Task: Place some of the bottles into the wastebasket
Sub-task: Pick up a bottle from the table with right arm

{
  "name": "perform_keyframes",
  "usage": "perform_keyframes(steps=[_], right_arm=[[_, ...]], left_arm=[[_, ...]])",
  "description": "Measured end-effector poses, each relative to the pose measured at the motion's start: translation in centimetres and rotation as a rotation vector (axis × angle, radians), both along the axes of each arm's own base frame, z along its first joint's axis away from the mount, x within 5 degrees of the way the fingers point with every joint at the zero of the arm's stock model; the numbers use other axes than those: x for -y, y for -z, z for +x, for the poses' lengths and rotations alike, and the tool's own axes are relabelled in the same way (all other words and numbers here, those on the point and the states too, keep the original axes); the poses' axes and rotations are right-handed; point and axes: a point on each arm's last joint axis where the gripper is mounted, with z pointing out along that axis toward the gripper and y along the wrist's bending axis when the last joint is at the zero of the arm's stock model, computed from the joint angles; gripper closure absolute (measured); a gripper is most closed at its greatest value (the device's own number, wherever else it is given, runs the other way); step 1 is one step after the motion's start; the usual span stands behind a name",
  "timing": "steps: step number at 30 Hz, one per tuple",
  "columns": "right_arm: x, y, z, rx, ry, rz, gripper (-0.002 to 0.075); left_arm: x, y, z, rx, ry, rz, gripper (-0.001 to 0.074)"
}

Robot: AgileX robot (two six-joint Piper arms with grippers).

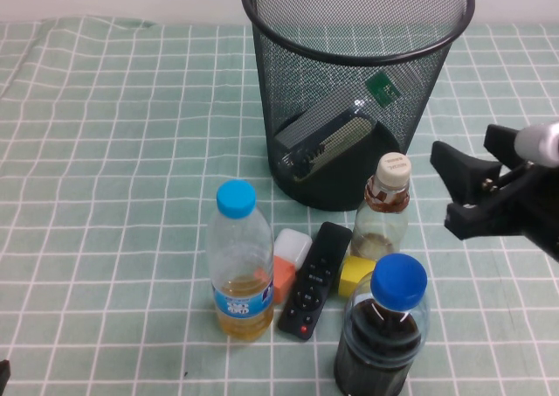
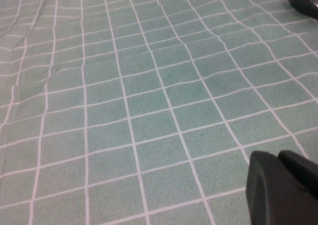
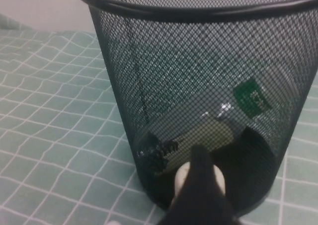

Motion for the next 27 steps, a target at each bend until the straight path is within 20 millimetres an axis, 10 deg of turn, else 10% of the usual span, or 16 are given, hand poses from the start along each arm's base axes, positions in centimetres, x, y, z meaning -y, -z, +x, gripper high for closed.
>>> perform_keyframes(steps=[27], right_arm=[[-2.8, -3.2, 4.1, -0.510, -0.149, -0.080, 0.0253]], left_arm=[[0.0, 0.0, 0.0, 0.000, 0.000, 0.000, 0.0738]])
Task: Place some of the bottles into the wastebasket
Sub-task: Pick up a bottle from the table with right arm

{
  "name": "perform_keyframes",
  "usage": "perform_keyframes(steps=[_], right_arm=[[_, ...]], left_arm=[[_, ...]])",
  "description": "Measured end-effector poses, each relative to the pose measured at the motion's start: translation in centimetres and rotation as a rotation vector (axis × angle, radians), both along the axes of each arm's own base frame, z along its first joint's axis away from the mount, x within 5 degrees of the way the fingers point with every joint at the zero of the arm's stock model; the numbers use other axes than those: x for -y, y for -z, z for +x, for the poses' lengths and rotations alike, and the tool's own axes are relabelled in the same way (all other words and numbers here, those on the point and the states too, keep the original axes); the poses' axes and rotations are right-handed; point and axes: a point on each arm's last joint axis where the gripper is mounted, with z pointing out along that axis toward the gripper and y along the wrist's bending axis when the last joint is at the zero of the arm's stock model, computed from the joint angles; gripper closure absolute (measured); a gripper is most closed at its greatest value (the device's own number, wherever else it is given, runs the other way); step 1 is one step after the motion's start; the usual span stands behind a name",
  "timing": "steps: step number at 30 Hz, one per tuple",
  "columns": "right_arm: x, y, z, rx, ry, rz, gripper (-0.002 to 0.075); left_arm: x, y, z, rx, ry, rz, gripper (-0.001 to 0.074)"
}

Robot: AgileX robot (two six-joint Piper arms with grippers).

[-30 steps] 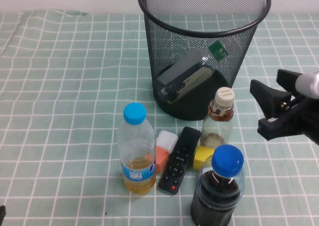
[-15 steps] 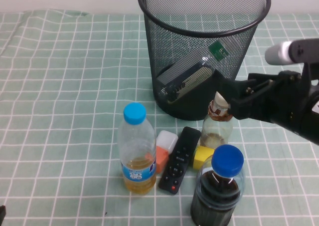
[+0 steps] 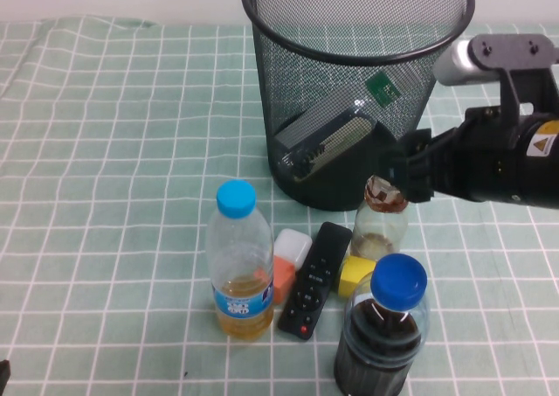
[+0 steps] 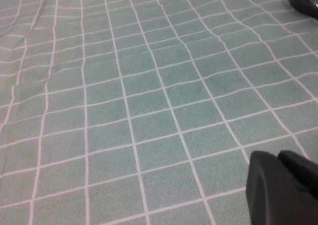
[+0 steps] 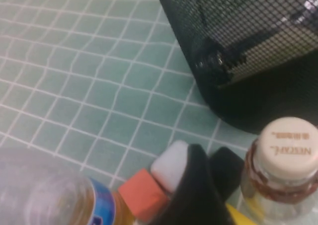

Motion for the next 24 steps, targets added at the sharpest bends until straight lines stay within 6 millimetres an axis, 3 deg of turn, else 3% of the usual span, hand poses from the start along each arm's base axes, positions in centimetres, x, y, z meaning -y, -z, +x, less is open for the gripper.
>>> perform_keyframes(steps=[14, 24], right_arm=[[-1.2, 2.7, 3.0, -0.045, -0.013, -0.131, 0.0253], [-1.9, 4.3, 4.7, -0.024, 0.001, -0.130, 0.0254]], left_arm=[[0.0, 0.0, 0.0, 0.001, 0.000, 0.002, 0.0738], [0.0, 0.0, 0.0, 0.001, 0.000, 0.005, 0.0738]])
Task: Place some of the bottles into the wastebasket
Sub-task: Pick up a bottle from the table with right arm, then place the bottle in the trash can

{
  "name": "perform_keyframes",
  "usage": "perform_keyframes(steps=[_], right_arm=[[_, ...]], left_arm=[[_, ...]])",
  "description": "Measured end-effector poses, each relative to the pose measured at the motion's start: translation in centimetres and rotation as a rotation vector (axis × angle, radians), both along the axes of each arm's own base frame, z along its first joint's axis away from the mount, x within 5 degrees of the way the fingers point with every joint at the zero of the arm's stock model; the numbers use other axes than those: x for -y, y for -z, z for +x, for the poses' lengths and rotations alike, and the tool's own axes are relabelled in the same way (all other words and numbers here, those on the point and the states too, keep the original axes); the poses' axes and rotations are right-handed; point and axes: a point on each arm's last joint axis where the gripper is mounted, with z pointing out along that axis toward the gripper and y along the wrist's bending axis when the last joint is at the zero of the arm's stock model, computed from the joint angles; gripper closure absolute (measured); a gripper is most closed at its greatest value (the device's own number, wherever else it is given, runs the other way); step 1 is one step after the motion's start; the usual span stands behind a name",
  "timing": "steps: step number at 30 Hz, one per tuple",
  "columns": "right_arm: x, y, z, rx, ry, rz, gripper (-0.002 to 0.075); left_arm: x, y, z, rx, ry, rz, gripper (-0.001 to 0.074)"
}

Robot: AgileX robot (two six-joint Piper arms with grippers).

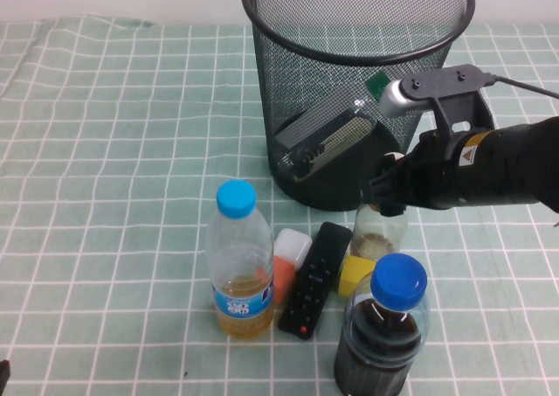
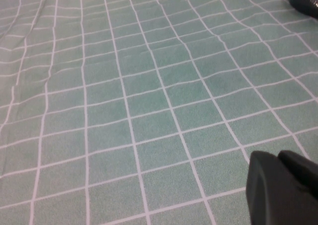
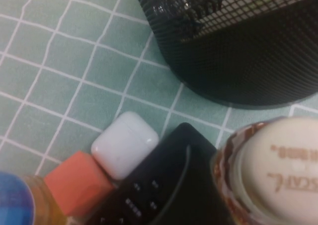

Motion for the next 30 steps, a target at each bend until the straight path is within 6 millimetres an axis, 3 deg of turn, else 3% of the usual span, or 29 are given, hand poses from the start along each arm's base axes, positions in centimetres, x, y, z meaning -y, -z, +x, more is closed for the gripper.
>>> perform_keyframes(steps=[4, 10, 14, 23, 27, 30], right_arm=[[0.0, -0.1, 0.0, 0.007, 0.001, 0.004, 0.0307], [0.1, -0.2, 0.0, 0.023, -0.011, -0.021, 0.0573], [0.7, -1.7, -0.9, 0.066, -0.023, -0.035, 0.0725], [3.7, -5.9, -5.1, 0.062, 0.035, -0.069, 0.0726], [6.4, -8.3, -6.9, 0.090, 0.189, -0.139, 0.0726], [8.4, -11.4, -7.5, 0.158, 0.324, -0.206, 0.0726]], left_arm=[[0.0, 0.0, 0.0, 0.000, 0.000, 0.000, 0.0738], [0.0, 0.0, 0.0, 0.000, 0.000, 0.000, 0.0738], [0.0, 0.0, 0.0, 0.000, 0.000, 0.000, 0.0738], [0.0, 0.0, 0.0, 0.000, 0.000, 0.002, 0.0738], [0.0, 0.0, 0.0, 0.000, 0.000, 0.002, 0.0738], [0.0, 0.0, 0.0, 0.000, 0.000, 0.002, 0.0738]])
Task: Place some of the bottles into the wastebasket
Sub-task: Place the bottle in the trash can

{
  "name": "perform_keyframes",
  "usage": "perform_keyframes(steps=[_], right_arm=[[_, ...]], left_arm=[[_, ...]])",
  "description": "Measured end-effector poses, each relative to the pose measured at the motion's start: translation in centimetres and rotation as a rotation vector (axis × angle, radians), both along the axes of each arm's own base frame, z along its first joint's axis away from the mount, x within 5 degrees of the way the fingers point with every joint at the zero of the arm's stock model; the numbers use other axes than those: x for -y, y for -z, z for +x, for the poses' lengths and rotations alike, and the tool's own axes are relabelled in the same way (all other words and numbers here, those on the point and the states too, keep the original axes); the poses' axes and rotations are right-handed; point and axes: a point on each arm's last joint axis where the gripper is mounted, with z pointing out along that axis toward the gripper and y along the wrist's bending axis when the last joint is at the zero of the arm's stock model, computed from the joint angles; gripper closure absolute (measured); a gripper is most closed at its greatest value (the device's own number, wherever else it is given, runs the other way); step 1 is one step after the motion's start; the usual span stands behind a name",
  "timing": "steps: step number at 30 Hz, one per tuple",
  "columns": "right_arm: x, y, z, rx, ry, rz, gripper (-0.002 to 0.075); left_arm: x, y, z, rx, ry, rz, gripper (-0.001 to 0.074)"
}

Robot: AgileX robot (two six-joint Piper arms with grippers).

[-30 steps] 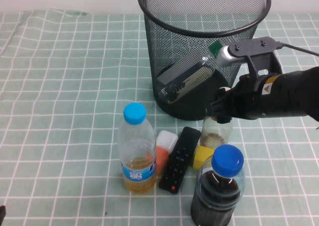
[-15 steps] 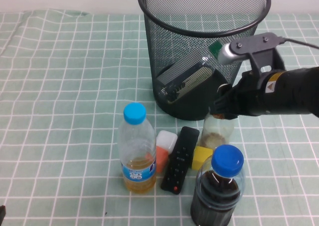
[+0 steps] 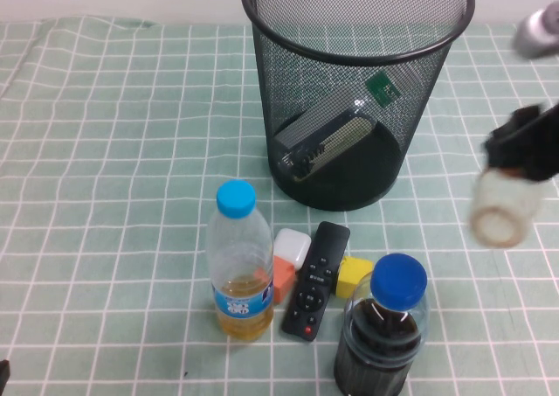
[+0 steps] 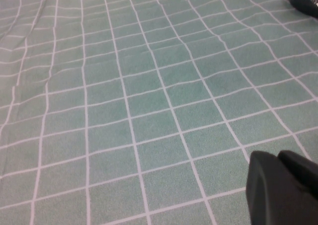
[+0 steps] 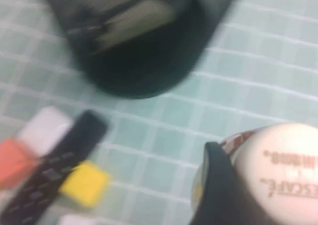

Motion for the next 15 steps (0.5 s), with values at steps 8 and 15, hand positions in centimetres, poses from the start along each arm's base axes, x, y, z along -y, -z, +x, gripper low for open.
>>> perform_keyframes(steps=[8, 15], right_arm=[[0.9, -11.9, -0.1, 0.469, 0.021, 0.012, 0.0726], [-3.2, -16.2, 4.1, 0.607, -0.153, 0.074, 0.0726]], left_arm=[[0.0, 0.0, 0.0, 0.000, 0.000, 0.000, 0.0738], [0.0, 0.0, 0.0, 0.000, 0.000, 0.000, 0.0739]])
